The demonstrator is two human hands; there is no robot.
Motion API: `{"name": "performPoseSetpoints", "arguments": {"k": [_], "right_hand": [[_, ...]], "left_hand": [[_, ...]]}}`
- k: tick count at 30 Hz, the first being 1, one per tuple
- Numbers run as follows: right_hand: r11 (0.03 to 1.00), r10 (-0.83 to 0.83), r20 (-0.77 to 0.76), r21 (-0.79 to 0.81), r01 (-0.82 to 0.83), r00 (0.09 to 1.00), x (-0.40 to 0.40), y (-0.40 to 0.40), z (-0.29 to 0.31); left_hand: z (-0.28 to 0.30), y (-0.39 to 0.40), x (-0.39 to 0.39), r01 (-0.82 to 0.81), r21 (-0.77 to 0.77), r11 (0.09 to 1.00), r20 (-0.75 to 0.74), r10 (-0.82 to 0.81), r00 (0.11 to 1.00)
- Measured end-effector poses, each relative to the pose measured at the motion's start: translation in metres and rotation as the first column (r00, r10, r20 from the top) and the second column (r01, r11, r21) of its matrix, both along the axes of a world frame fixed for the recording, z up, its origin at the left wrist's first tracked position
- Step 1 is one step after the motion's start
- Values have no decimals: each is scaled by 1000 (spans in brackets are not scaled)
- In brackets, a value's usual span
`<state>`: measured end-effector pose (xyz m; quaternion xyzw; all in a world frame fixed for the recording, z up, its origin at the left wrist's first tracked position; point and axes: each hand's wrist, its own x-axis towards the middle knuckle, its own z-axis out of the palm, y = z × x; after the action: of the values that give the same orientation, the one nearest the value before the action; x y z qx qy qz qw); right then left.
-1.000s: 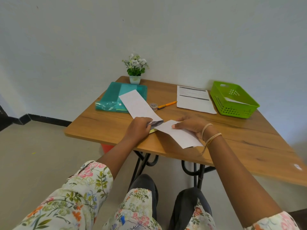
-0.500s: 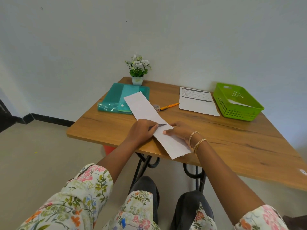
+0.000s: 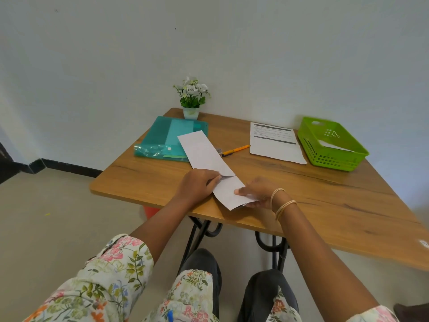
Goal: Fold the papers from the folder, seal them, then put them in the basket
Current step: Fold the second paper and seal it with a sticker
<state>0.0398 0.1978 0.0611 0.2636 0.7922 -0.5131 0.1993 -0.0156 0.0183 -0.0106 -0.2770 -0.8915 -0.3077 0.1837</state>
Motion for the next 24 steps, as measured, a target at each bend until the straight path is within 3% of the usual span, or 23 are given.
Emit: {"name": "performPoseSetpoints", "arguments": {"k": [8, 14, 24], "right_hand": [[975, -210, -252, -129, 183, 945, -8, -31, -12], [957, -107, -73, -279, 83, 992, 9, -13, -2], [895, -356, -134, -334, 296, 925, -13, -36, -19]], "left_hand": [[1, -1, 3, 15, 11, 1000, -9, -14, 1000], [0, 1, 1, -23, 21, 1000, -5, 23, 1000], [2, 0, 6, 43, -23, 999, -24, -43, 999]]}}
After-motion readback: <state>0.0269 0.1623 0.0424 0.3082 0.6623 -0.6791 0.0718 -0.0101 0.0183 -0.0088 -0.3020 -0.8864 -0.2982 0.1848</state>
